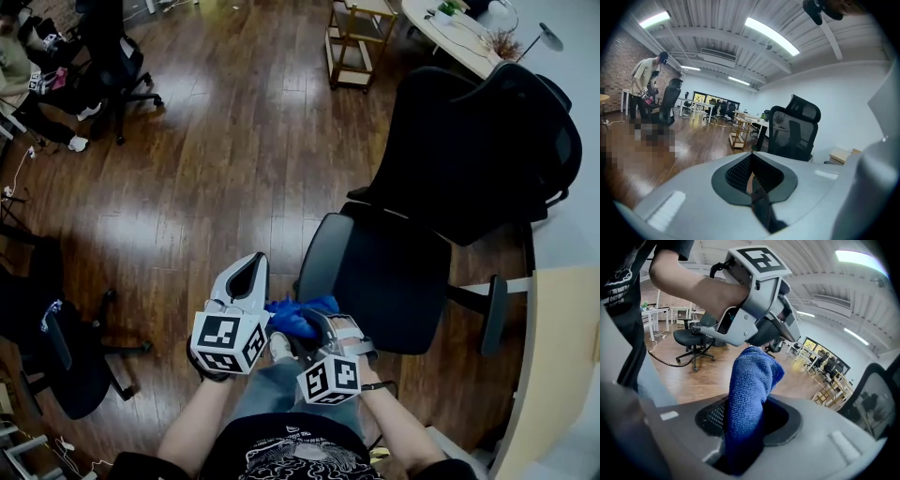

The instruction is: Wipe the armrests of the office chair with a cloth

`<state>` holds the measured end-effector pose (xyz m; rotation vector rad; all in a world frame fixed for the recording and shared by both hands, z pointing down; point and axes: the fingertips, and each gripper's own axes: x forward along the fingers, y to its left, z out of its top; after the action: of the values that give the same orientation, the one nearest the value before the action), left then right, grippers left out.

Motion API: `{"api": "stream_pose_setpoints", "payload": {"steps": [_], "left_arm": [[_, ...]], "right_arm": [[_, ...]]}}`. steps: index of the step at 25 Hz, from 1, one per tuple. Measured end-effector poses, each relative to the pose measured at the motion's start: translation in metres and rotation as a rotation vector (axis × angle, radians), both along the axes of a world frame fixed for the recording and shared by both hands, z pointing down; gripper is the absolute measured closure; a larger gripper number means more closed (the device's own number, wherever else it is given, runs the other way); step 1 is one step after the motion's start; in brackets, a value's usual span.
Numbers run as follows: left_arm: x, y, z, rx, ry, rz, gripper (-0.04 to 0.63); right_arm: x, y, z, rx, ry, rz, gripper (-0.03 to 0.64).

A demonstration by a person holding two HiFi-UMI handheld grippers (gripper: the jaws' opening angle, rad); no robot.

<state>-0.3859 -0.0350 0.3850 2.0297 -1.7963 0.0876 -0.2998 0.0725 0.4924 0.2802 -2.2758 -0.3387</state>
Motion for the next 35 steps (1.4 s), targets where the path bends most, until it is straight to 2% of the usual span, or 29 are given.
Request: {"api": "stream_pose_setpoints", "payload": {"steps": [5,10,13,22,28,35], "left_arm": [[0.017,0.001,0.001,-0.011,0.0,0.041,0.591],[0.031,-0.001,0.004,-0.018,-0.006,0.073,0.591],[0.039,-0.001,0.004,-0.019,-0.009,0.089,0.591],[0.078,-0.005,0.003,-0.026,-0.011,0.168,0.591],[0.122,-0.005,0.011,-0.051,-0.022,0.256,0.591],[0.161,-0.007,0.026,-0.068,-0.081,0.325,0.591]], "right_arm": [[0.024,-0.001,0.001,-0.052,-0.059,0.105,0.471],[0.033,-0.002,0.004,-0.072,-0.088,0.152,0.471],[0.036,-0.007,-0.003,-0.096,-0.141,0.204,0.471],[0.061,-0.07,-0.055,-0.171,-0.459,0.518,0.471],[0.086,-0.108,-0.043,-0.356,-0.732,0.741,0.471],[0.104,-0.144,-0.003,-0.463,-0.914,0.832,0.471]]}}
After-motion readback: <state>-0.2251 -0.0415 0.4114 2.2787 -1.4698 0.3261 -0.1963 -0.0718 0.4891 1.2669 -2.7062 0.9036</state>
